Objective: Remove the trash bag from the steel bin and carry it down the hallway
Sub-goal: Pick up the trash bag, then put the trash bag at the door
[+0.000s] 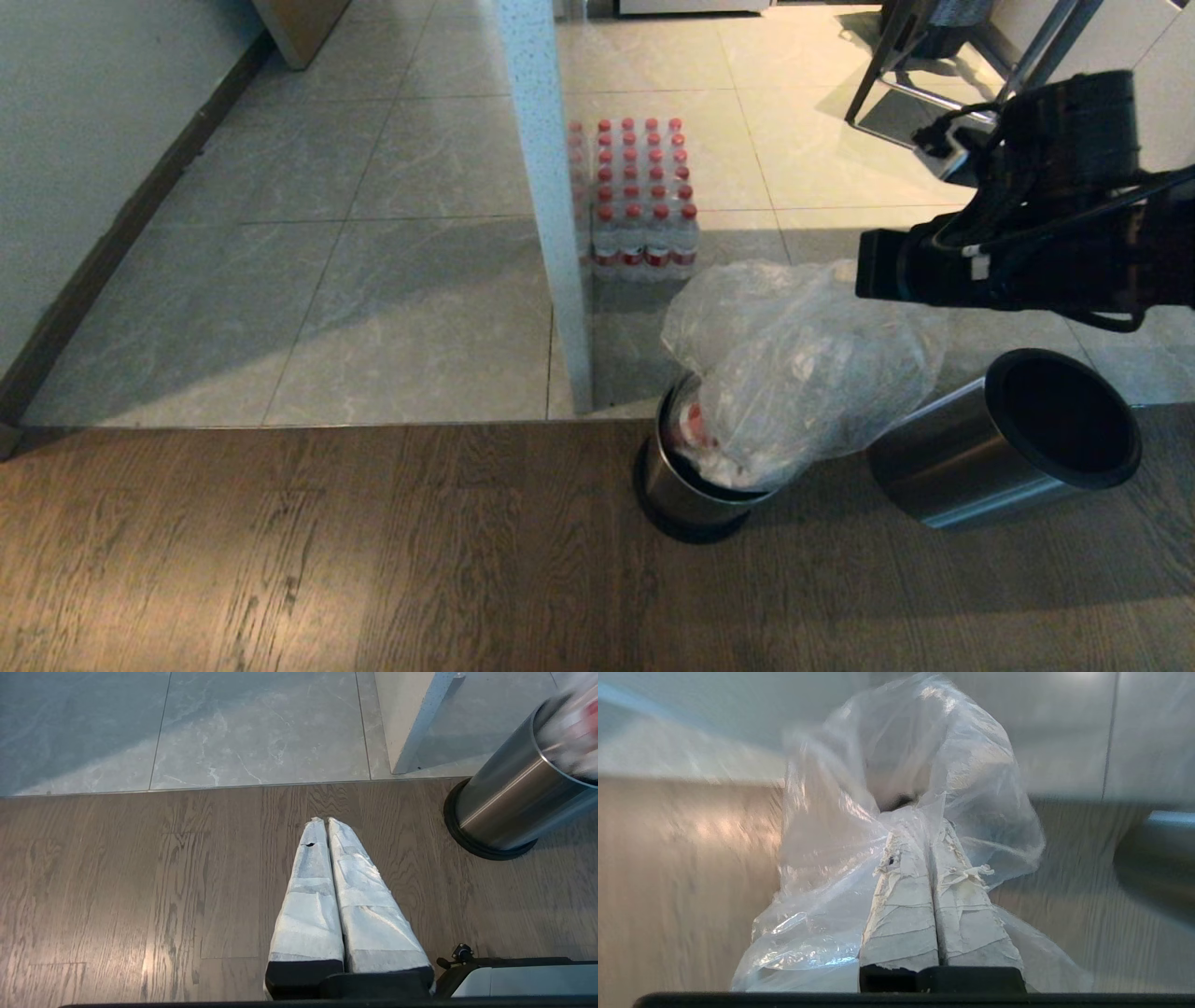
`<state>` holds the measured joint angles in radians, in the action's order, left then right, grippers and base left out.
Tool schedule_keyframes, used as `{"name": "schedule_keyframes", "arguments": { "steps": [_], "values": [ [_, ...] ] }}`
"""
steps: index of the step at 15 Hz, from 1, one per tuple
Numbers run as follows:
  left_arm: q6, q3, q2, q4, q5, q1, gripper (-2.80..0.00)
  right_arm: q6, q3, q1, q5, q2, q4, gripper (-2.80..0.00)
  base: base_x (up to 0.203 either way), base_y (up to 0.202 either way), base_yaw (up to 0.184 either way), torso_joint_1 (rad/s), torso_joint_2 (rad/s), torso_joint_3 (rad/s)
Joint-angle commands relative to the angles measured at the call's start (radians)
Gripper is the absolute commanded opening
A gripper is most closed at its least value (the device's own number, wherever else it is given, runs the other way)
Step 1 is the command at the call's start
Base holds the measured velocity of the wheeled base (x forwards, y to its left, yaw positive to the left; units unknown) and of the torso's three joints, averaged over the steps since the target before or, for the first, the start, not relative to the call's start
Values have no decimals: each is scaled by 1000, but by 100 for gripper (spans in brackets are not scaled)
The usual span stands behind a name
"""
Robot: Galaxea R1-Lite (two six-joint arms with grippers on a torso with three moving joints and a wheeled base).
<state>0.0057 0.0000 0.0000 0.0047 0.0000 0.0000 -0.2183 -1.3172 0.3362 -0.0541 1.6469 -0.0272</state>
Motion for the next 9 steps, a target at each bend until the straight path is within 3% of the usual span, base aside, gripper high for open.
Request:
{"name": "schedule_keyframes", "arguments": {
  "steps": [1, 6, 9],
  "values": [
    [0, 0, 0, 0, 0, 0, -280, -1, 0, -5, -1, -120, -1, -280, 0, 0, 0, 0, 0, 0],
    [0, 0, 0, 0, 0, 0, -280, 2, 18, -71, -4, -365, -149, -280, 0, 0, 0, 0, 0, 0],
    [0, 0, 0, 0, 0, 0, -280, 15, 122, -124, -6, -537, -267, -280, 0, 0, 0, 0, 0, 0]
  ]
}}
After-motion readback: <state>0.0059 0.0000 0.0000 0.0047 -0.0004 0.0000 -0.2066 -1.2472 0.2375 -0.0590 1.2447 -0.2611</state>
